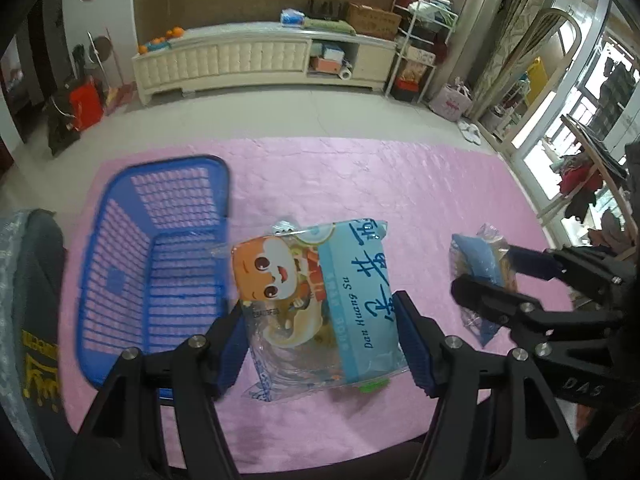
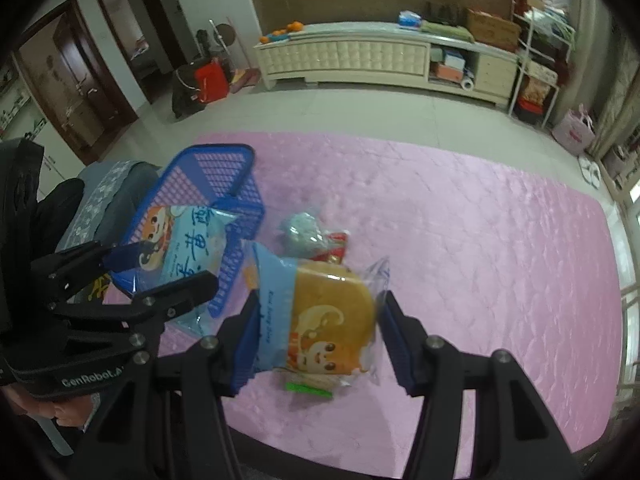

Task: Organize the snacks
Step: 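Lift both packets and carry them over the blue basket, then lower both packets into the basket and open both tools, then move both tools back toward the snack pile, then grasp a cracker pack with the right tool while the left tool grasps another cracker pack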

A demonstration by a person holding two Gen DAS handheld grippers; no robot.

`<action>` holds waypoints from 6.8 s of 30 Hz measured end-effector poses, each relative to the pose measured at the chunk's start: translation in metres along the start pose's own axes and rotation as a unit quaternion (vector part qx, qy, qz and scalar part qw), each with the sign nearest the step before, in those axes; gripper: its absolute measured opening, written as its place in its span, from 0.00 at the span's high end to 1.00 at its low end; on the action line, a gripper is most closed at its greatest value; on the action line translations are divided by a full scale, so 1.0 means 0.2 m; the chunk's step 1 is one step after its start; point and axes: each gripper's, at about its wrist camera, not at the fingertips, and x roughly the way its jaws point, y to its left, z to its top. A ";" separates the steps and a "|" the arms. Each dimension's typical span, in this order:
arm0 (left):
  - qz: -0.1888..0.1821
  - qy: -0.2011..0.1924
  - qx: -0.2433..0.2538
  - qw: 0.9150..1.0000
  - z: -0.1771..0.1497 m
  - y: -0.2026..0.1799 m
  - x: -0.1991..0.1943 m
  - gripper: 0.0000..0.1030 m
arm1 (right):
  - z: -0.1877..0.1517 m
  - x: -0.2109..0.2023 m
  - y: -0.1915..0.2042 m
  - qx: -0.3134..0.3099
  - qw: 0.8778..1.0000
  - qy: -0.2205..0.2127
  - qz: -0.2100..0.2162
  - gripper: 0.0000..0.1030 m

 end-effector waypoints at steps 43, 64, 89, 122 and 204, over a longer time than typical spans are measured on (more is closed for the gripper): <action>0.029 0.013 -0.039 0.999 0.37 1.01 0.16 0.37 | 0.61 0.69 0.59 -0.036 0.995 0.057 0.080 0.41; 0.025 0.003 -0.047 0.999 0.32 1.02 0.14 0.27 | 0.60 0.68 0.49 0.001 0.997 0.058 0.041 0.08; 0.018 -0.037 -0.006 0.999 0.12 0.49 -0.28 0.27 | 0.25 0.07 0.32 0.028 0.999 0.012 0.029 0.08; -0.026 0.028 0.008 0.999 -0.38 -0.09 0.24 0.27 | -0.49 0.36 -0.26 0.110 0.988 0.045 0.094 0.15; 0.003 0.243 0.102 0.965 -0.19 -0.51 1.00 0.27 | -0.66 0.48 -0.75 0.250 0.958 0.103 0.096 0.54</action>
